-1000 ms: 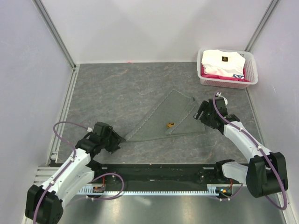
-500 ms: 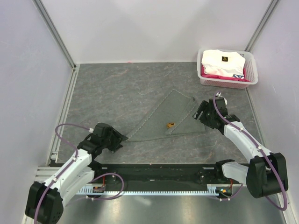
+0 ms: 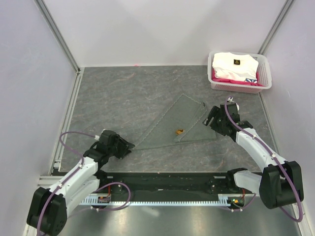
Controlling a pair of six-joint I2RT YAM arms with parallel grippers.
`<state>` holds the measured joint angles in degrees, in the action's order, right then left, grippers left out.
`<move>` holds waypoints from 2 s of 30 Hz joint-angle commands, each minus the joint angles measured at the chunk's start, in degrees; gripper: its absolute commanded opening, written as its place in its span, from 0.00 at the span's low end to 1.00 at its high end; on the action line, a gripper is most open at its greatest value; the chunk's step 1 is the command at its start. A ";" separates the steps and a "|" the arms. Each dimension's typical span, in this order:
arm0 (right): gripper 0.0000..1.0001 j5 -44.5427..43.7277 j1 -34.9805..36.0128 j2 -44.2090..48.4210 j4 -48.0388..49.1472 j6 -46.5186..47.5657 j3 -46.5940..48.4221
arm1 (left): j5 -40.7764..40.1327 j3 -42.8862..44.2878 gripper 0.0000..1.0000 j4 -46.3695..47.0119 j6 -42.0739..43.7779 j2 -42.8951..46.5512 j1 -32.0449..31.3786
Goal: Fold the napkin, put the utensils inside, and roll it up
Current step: Fold the napkin
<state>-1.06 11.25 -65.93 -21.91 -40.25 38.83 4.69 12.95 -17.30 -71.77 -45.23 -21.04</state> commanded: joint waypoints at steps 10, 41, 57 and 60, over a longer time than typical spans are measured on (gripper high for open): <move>0.79 0.18 -0.08 0.19 0.20 0.88 0.72 | -0.21 -0.12 0.22 5.43 -0.66 -4.33 -0.14; 0.80 -5.53 -0.08 13.27 -10.34 2.55 -0.77 | 16.93 42.32 0.02 12.73 23.17 -34.82 -15.69; 0.80 -5.71 0.00 20.05 -15.00 1.31 -2.97 | 17.81 57.35 0.02 12.73 22.64 -48.36 -27.12; 0.80 -5.97 -0.08 20.84 -15.70 1.14 -3.15 | 18.16 59.64 0.02 12.64 21.93 -50.56 -27.92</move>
<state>-5.56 11.25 -46.41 -36.07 -38.22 36.03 21.45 67.99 -6.00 -50.24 -93.97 -48.05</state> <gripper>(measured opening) 0.804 0.042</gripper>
